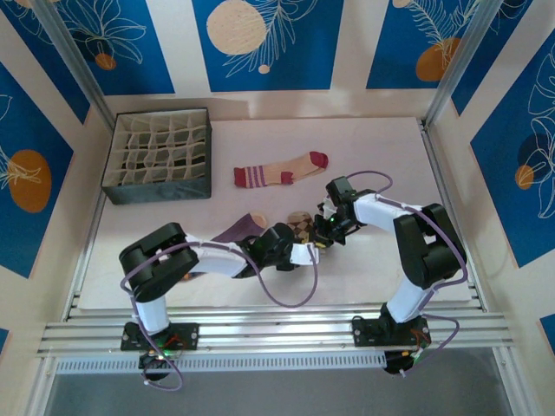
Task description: Roll the socks
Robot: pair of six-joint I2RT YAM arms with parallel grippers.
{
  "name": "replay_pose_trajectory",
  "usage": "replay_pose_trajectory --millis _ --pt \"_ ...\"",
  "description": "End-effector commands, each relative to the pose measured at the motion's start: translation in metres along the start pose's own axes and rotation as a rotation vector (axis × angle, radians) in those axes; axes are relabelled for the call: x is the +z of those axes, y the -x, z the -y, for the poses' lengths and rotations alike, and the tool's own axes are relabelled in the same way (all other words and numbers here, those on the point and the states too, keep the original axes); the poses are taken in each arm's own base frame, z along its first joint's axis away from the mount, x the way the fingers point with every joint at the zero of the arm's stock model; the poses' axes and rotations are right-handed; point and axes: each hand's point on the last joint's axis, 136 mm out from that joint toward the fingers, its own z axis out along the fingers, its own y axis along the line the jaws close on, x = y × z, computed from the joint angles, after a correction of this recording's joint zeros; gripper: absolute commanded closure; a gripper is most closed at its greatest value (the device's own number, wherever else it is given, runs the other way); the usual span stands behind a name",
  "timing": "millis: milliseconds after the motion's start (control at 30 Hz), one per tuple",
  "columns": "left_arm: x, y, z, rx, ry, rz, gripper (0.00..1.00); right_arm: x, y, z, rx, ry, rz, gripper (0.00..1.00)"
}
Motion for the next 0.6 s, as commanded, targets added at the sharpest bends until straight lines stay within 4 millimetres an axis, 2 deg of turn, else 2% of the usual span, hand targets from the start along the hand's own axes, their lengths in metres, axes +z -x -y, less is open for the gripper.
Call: replay_pose_trajectory --millis 0,133,200,333,567 --pt "0.009 -0.022 0.012 -0.015 -0.048 -0.092 1.00 0.010 -0.034 0.027 0.069 -0.072 -0.111 0.90" --pt "-0.001 -0.022 0.021 -0.123 -0.148 -0.039 1.00 -0.010 -0.034 0.011 0.029 0.044 -0.043 0.59" --pt "-0.008 -0.015 0.025 -0.201 -0.228 0.029 1.00 -0.020 -0.031 0.007 0.003 0.077 -0.003 0.52" --pt "-0.019 -0.006 0.025 -0.355 -0.385 0.122 1.00 -0.033 -0.022 0.005 -0.054 0.099 0.092 0.48" --pt "-0.023 -0.002 0.014 -0.598 -0.606 0.174 1.00 -0.033 -0.002 -0.010 -0.148 0.180 0.212 0.47"
